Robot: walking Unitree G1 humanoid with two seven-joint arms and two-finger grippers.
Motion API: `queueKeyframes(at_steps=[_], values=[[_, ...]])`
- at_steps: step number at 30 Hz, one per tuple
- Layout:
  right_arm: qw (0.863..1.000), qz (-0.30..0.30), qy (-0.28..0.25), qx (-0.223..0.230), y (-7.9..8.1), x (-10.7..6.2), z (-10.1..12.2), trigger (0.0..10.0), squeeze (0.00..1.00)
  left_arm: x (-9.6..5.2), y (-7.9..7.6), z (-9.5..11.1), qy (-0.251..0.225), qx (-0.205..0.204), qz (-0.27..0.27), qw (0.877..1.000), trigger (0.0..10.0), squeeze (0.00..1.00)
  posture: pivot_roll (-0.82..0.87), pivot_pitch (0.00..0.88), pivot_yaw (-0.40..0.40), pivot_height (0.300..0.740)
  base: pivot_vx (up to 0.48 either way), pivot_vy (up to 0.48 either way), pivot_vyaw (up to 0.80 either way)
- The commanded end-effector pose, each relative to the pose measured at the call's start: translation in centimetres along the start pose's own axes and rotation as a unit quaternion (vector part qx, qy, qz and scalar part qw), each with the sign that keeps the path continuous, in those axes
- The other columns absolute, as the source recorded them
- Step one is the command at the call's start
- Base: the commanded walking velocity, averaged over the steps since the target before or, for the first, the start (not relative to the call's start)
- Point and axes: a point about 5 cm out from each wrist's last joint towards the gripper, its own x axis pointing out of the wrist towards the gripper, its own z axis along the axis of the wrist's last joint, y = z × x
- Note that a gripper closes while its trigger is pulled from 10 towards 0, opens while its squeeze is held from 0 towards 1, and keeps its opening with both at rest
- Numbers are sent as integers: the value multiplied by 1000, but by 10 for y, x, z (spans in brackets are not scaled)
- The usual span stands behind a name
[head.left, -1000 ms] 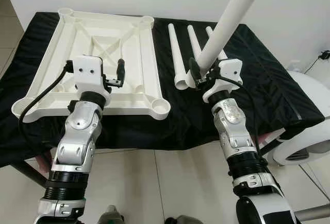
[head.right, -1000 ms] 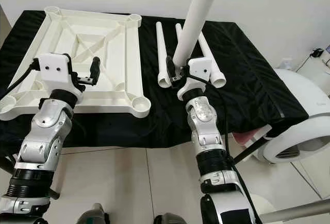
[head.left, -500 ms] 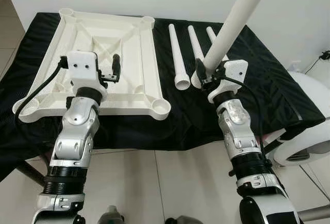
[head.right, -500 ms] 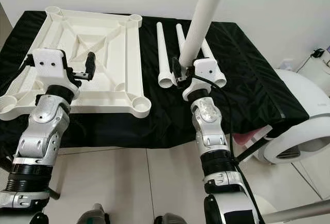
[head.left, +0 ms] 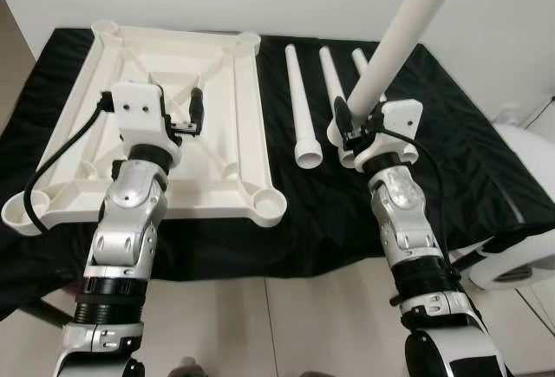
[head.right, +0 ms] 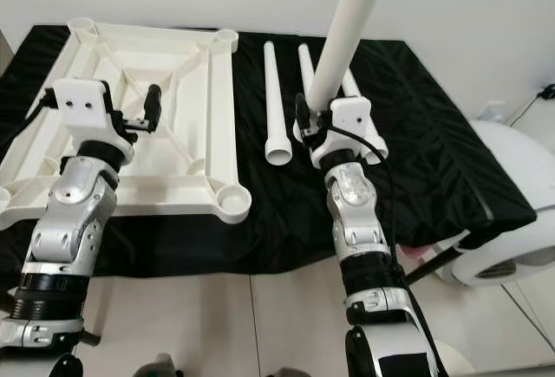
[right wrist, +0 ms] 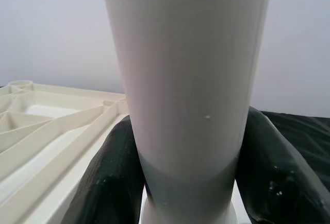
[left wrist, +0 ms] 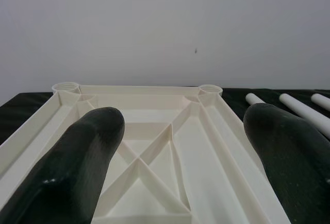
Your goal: Building children table
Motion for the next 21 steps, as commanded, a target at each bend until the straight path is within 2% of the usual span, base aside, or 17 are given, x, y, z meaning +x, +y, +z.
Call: queueKeyframes(at_steps=[1, 8, 14, 18, 20, 21], values=[[1000, -11, -5, -3, -6, -2, 1, 10000, 0, 1, -8, -2, 2, -8, -32, 999, 10000, 0, 83, 0, -65, 740, 277, 0, 0], [1000, -12, -3, -6, -7, -2, 0, 10000, 0, 0, -8, -2, 2, -8, -30, 1000, 10000, 0, 86, 0, -67, 740, 273, 0, 0], [1000, -9, -4, -7, -6, -1, 1, 10000, 0, -1, -7, -1, -1, -16, -21, 1000, 10000, 0, 92, 0, -77, 740, 0, 0, 0], [1000, -3, 0, -3, -5, 0, 0, 10000, 0, -1, -9, 0, 1, -28, -43, 999, 10000, 0, 100, 0, -103, 740, 0, 0, 0], [1000, 1, 1, -1, -4, 1, 1, 10000, 0, -1, -12, 0, 0, -21, -61, 998, 10000, 0, 103, 0, -116, 740, 0, 0, 0], [1000, 5, 3, 1, -3, 4, 1, 10000, 0, -2, -18, 0, 1, -9, -110, 994, 10000, 0, 105, 0, -123, 740, 0, 0, 0]])
